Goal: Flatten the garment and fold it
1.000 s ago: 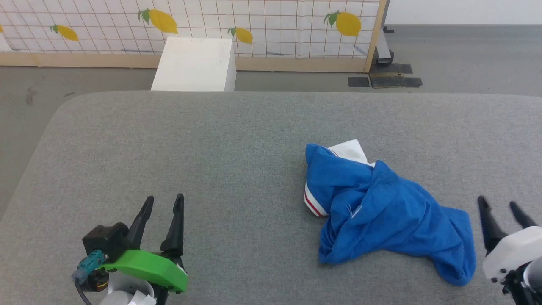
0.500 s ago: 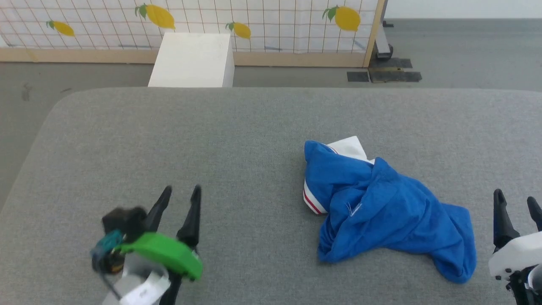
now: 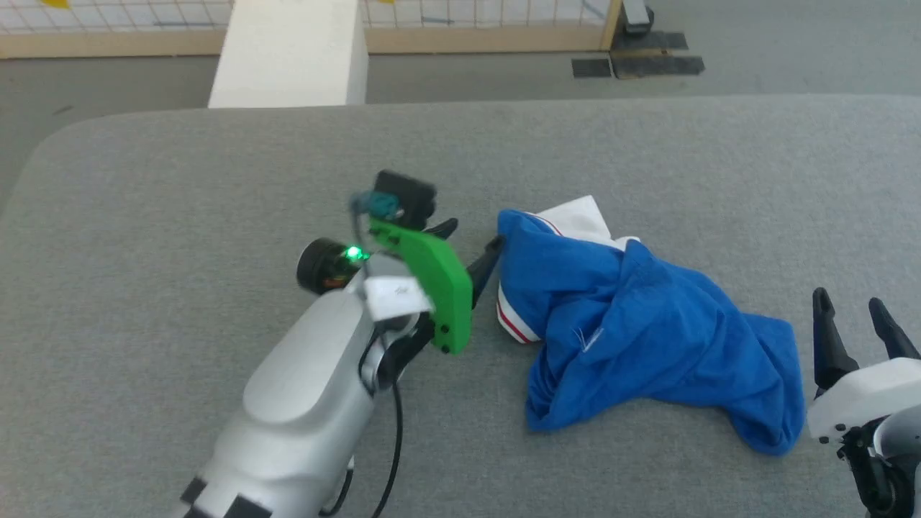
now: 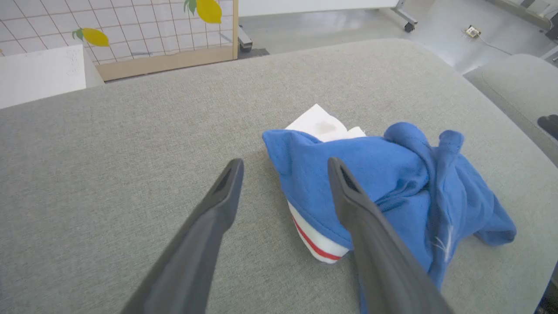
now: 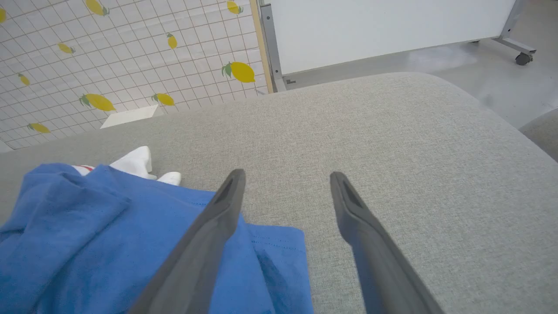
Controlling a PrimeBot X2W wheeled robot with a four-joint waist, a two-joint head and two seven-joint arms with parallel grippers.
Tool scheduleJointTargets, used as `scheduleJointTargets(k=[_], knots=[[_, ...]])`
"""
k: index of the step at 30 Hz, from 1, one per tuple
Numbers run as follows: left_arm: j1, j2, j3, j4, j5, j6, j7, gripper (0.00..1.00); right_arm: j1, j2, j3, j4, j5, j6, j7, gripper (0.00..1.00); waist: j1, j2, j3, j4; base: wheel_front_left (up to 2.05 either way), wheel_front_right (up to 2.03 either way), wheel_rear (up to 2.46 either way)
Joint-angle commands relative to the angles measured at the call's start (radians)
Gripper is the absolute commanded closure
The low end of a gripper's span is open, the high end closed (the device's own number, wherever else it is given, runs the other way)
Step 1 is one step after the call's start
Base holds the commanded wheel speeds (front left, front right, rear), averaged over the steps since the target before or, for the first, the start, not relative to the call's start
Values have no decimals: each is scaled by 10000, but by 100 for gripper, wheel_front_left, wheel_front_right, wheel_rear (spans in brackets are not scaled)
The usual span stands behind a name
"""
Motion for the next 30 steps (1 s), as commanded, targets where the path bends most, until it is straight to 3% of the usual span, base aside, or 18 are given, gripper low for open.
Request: scheduleJointTargets(k=[1, 9, 15, 16, 17, 18, 19, 30], knots=[[-471, -86, -145, 312, -38, -63, 432, 0, -186, 10, 60, 53, 16, -13, -50, 0, 0, 0, 395, -395, 0, 0, 0], [-1904, -316, -1022, 1744, -141, -118, 3397, 0, -339, 11, 143, 297, 56, -13, -250, 0, 0, 0, 874, -1019, 0, 0, 0], [-1961, -368, -1351, 1992, -449, -167, 4635, 0, -372, 12, 93, 445, 35, -13, -372, 0, 0, 0, 945, -1224, 0, 0, 0], [-1917, -380, -1355, 1971, -541, -178, 4705, 5, -371, 12, 86, 461, 32, -13, -382, 0, 0, 0, 944, -1231, 0, 0, 0], [-1891, -388, -1371, 1939, -583, -186, 4715, 55, -367, 12, 81, 473, 27, -13, -388, 0, 0, 0, 946, -1231, 0, 0, 0], [-1864, -397, -1413, 1885, -623, -204, 4708, 82, -362, 12, 67, 487, 20, -13, -402, 0, 0, 0, 949, -1215, 0, 0, 0], [-1838, -405, -1432, 1842, -677, -219, 4684, 100, -360, 12, 55, 502, 20, -13, -414, 0, 0, 0, 950, -1192, 0, 0, 0], [-1811, -257, -1911, 1088, -1674, -348, 3765, 100, -384, 12, 93, 618, -100, -13, -447, 0, 0, 0, 742, -681, 0, 0, 0]])
